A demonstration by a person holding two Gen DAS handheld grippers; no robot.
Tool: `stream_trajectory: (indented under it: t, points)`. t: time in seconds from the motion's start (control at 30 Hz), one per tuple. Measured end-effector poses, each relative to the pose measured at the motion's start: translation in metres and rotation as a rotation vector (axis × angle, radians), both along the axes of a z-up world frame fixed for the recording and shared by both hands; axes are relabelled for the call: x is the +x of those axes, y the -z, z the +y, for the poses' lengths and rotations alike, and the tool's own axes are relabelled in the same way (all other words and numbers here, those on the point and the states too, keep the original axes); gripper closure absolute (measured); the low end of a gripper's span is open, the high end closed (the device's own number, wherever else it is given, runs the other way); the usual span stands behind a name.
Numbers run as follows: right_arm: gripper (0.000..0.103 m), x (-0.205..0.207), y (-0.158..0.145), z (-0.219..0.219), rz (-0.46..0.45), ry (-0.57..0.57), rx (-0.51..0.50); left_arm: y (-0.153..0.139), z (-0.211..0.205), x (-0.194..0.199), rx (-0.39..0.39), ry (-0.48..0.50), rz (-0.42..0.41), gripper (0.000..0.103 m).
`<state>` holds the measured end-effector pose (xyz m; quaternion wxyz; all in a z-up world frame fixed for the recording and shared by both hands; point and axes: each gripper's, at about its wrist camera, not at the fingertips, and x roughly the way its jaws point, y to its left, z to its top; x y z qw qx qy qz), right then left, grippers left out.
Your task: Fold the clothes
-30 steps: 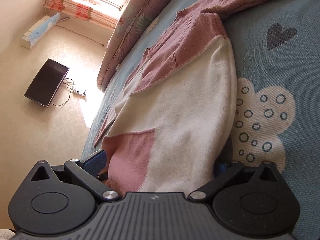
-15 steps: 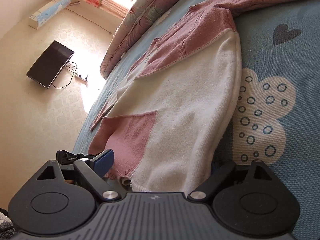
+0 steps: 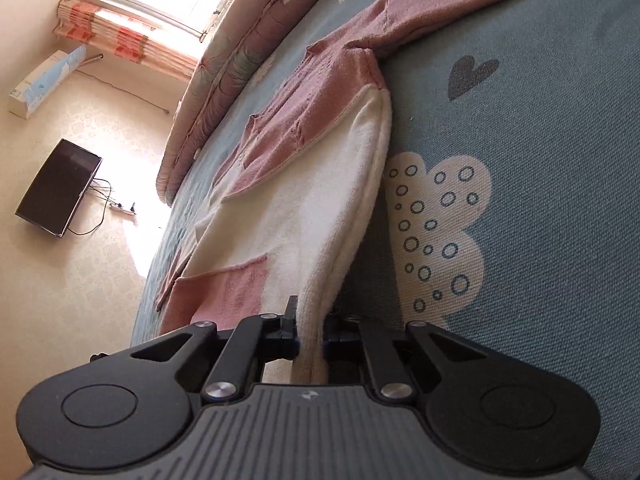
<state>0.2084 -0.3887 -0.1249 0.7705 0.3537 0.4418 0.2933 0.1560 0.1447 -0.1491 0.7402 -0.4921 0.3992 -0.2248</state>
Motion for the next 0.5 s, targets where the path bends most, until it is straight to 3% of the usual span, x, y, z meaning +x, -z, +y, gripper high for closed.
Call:
stream_trajectory:
  t: [0.13,0.27,0.47,0.5]
  points:
    - [0.091,-0.002,-0.025,-0.005,-0.047,-0.02,-0.007,-0.019,0.002,-0.006,0.019,0.031,-0.022,0.101]
    - [0.091,-0.002,-0.036,-0.01,-0.036,-0.035,-0.055,-0.031,0.006,-0.009,0.073,0.054,-0.01,0.1]
    - [0.089,-0.008,0.005,-0.017,0.14,-0.052,-0.107,-0.001,0.014,-0.011,0.115,0.053,0.119,0.1]
    - [0.084,-0.01,0.015,-0.016,0.178,-0.058,-0.108,0.004,0.016,-0.011,0.1,0.043,0.129,0.1]
